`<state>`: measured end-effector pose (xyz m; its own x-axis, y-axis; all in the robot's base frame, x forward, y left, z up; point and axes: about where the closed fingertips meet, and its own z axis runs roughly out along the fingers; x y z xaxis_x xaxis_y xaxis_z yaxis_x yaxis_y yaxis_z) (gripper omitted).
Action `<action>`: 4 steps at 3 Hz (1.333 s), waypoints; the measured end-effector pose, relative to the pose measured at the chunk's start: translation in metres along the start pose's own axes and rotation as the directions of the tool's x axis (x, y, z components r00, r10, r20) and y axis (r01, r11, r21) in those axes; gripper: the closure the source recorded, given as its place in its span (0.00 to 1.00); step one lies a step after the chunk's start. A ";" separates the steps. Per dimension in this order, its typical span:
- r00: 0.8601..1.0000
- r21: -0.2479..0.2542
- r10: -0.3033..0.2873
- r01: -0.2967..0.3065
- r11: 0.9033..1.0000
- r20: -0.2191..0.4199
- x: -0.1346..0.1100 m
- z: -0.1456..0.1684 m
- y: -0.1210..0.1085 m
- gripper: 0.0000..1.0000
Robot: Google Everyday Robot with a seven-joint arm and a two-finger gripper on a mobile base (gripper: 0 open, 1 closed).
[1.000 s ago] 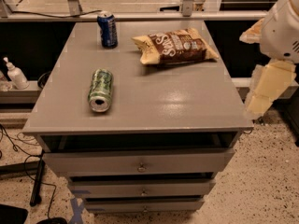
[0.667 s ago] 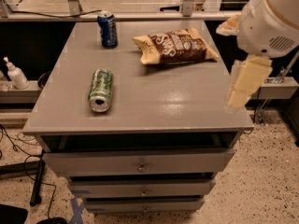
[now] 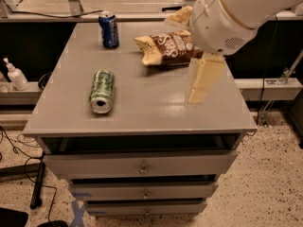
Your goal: Pick green can
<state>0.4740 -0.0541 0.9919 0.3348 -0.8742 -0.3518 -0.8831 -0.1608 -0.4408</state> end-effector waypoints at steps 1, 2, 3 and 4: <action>1.000 0.000 -0.001 0.001 1.000 0.000 0.000 0.000 0.000 0.00; 0.997 -0.005 -0.081 0.081 0.997 0.020 -0.005 0.006 -0.013 0.00; 0.965 -0.004 -0.259 0.259 0.966 0.051 -0.016 0.044 -0.046 0.00; 0.899 -0.021 -0.429 0.432 0.902 0.088 -0.028 0.089 -0.069 0.00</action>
Offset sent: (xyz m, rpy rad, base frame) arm 0.0339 0.0213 0.0037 -0.0291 -0.0748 0.2142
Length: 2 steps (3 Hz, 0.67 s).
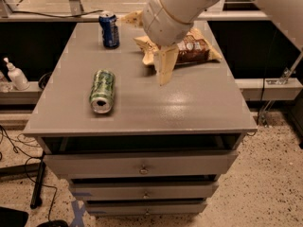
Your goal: Pick green can
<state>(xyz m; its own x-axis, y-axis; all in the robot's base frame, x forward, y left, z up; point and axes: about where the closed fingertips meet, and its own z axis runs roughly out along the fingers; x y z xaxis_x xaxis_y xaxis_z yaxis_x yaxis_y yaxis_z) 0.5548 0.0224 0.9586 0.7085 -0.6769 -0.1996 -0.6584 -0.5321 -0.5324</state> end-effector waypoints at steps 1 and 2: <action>0.985 -0.024 -0.170 0.171 0.985 0.043 -0.004 0.044 -0.011 0.00; 0.951 -0.048 -0.299 0.303 0.952 0.074 -0.014 0.080 -0.015 0.00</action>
Offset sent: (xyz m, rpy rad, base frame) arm 0.0273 0.0895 -0.0888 -0.1278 -0.1250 0.4676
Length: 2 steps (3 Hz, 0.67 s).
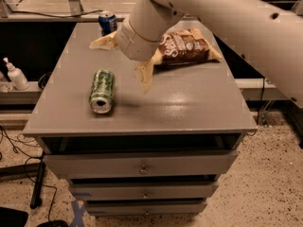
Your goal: Pick green can
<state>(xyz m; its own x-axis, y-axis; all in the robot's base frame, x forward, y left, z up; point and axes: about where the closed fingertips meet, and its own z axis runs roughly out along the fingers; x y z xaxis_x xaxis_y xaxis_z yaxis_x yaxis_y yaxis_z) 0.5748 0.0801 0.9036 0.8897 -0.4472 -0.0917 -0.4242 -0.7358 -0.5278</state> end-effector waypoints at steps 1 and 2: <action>0.993 -0.056 -0.116 0.117 0.992 0.026 -0.007 0.031 -0.004 0.00; 0.983 -0.097 -0.177 0.181 0.979 0.052 -0.014 0.049 -0.008 0.00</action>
Offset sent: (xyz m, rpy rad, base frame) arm -0.0009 0.0536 -0.0485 -0.1521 -0.0154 0.2643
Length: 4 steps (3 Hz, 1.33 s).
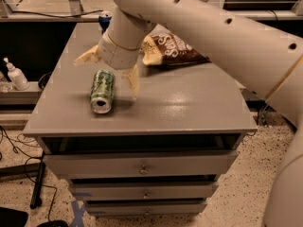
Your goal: Pick green can
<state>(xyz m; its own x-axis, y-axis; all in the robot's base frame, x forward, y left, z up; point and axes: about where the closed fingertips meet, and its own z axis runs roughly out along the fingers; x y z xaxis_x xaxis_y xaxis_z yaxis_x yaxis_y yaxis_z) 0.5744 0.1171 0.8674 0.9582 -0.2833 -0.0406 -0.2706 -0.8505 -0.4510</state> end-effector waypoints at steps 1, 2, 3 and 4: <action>1.000 -0.043 -0.022 0.022 0.999 0.000 -0.003 0.015 -0.001 0.15; 1.000 -0.056 0.000 -0.001 0.998 -0.018 0.000 0.021 0.000 0.38; 0.999 -0.054 0.021 -0.023 0.998 -0.037 0.003 0.019 0.000 0.61; 0.998 -0.053 0.044 -0.046 0.998 -0.050 0.006 0.016 0.005 0.83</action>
Offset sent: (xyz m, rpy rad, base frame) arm 0.0075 0.0095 -0.0233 -0.0750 -0.0057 -0.0439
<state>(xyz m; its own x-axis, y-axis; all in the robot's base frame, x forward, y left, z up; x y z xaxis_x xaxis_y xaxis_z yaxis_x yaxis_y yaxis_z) 0.5805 0.1184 0.8509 0.9395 -0.3422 -0.0155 -0.3193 -0.8586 -0.4009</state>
